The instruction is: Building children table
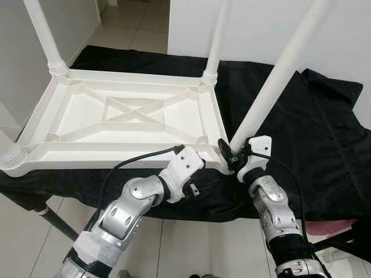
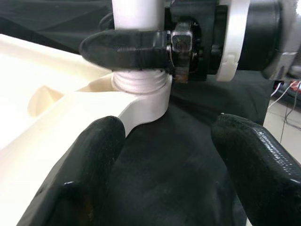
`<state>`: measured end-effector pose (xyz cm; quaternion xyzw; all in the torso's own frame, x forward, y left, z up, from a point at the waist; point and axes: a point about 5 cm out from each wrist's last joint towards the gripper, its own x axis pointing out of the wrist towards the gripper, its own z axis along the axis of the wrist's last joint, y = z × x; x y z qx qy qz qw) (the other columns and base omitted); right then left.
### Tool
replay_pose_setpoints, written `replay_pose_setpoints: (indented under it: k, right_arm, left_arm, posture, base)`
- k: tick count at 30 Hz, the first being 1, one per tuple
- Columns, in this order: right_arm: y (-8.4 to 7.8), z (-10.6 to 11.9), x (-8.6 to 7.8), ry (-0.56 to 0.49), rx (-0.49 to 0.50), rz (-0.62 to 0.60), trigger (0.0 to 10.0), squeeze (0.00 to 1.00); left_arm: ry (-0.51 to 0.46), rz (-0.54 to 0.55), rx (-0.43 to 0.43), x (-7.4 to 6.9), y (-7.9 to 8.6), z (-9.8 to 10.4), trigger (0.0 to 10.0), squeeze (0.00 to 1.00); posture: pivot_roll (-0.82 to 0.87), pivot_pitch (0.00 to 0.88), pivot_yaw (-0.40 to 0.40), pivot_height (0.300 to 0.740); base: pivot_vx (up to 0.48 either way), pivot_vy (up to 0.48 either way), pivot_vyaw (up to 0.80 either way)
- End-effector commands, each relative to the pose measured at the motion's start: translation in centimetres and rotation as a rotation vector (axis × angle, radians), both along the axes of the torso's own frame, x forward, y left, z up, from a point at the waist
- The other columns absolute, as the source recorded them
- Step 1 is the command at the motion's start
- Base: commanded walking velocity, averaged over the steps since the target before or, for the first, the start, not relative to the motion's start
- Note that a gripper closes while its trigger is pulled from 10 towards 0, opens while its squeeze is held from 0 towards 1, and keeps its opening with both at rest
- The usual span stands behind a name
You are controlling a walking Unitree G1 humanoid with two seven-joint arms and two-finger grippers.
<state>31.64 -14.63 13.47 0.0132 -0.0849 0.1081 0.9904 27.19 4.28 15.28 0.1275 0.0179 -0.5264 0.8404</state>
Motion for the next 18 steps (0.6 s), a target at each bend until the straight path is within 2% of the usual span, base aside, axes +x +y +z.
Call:
replay_pose_setpoints:
  k: [1, 4, 7, 11, 13, 15, 18]
  right_arm:
    - [-1.0, -0.3, -0.3, 0.022, 0.011, -0.116, 10.0, 0.00]
    - [-0.8, -0.5, -0.5, 0.038, 0.033, -0.158, 10.0, 0.00]
    - [0.3, -1.4, -1.2, 0.102, 0.072, -0.270, 10.0, 0.00]
    - [1.0, -1.4, -1.5, 0.114, 0.086, -0.345, 10.0, 0.00]
    - [1.5, -1.3, -1.6, 0.111, 0.102, -0.354, 10.0, 0.00]
    - [2.7, -0.8, -1.7, 0.095, 0.121, -0.336, 10.0, 0.00]
    - [2.6, -0.3, -1.6, 0.062, 0.113, -0.319, 10.0, 0.00]
  left_arm:
    - [-0.002, 0.007, 0.007, 0.2, 0.0, -0.2, 10.0, 0.00]
    - [0.015, 0.003, -0.022, 0.0, -0.1, 0.2, 10.0, 0.00]
    - [0.026, -0.010, -0.055, -0.1, -0.1, 1.2, 10.0, 0.00]
    - [0.008, -0.009, -0.061, -0.1, 0.1, 1.6, 10.0, 0.00]
    - [0.004, -0.002, -0.060, -0.1, 0.1, 1.6, 10.0, 0.00]
    - [-0.005, 0.007, -0.056, 0.1, 0.3, 1.6, 10.0, 0.00]
    - [-0.004, 0.009, -0.054, 0.0, 0.4, 1.5, 10.0, 0.00]
  posture:
    - [0.01, 0.091, -0.077, 0.740]
    - [0.01, 0.092, -0.076, 0.740]
    - [0.01, 0.092, -0.080, 0.740]
    - [0.02, 0.093, -0.085, 0.740]
    - [0.02, 0.094, -0.086, 0.740]
    - [0.02, 0.093, -0.084, 0.740]
    - [0.01, 0.093, -0.082, 0.740]
  base:
    - [0.000, 0.000, 0.00]
    - [0.000, 0.000, 0.00]
    - [0.000, 0.000, 0.00]
    - [0.000, 0.000, 0.00]
    - [0.000, 0.000, 0.00]
    - [0.000, 0.000, 0.00]
    - [0.000, 0.000, 0.00]
